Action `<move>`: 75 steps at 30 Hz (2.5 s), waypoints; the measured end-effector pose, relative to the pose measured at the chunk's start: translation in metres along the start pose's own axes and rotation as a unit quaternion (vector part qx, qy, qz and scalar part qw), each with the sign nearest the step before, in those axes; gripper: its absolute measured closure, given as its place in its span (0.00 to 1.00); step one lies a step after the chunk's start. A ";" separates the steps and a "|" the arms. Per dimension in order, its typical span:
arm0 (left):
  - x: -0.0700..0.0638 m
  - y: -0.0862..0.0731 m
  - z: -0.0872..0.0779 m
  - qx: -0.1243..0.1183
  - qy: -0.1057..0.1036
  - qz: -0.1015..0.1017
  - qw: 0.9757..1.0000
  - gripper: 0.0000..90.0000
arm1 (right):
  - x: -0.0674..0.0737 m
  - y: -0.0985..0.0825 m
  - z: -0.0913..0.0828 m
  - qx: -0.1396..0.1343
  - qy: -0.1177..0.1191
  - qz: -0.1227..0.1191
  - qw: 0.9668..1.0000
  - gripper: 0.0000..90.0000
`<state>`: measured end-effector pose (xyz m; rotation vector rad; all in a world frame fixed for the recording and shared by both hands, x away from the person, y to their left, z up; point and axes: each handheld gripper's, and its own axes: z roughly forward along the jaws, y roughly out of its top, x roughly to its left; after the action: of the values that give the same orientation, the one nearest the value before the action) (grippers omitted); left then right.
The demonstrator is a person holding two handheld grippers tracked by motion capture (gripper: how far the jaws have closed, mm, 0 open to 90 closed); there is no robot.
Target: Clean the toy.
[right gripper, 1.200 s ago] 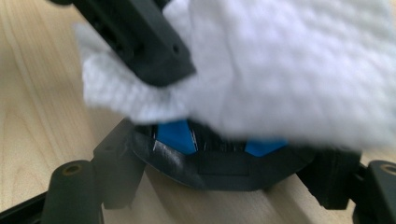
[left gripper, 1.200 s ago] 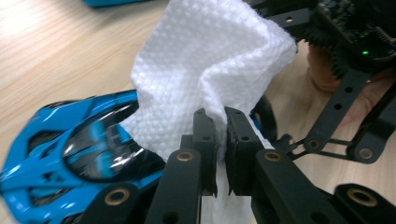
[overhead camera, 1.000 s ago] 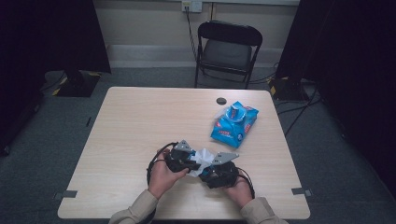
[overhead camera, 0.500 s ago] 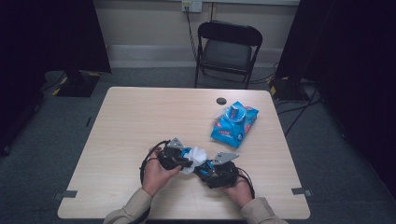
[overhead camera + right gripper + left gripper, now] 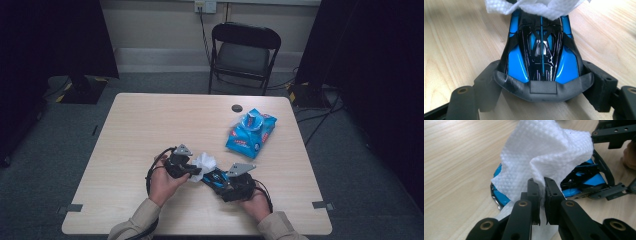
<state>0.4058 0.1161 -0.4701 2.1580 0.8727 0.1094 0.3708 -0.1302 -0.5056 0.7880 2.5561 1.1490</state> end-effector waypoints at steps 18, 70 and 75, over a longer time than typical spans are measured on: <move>0.020 0.002 -0.002 0.003 0.022 -0.013 1.000 0.94 | 0.000 0.000 0.000 0.000 0.000 0.000 1.000 0.27; 0.052 -0.017 -0.006 0.025 0.061 -0.048 0.997 0.93 | -0.003 0.001 0.001 0.000 0.007 -0.006 1.000 0.27; 0.053 -0.020 -0.015 0.026 0.064 -0.047 0.996 0.93 | -0.003 0.001 0.001 0.000 0.008 -0.006 1.000 0.27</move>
<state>0.4302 0.1676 -0.4841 2.1729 1.0604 0.1801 0.3739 -0.1306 -0.5056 0.7648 2.5703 1.1550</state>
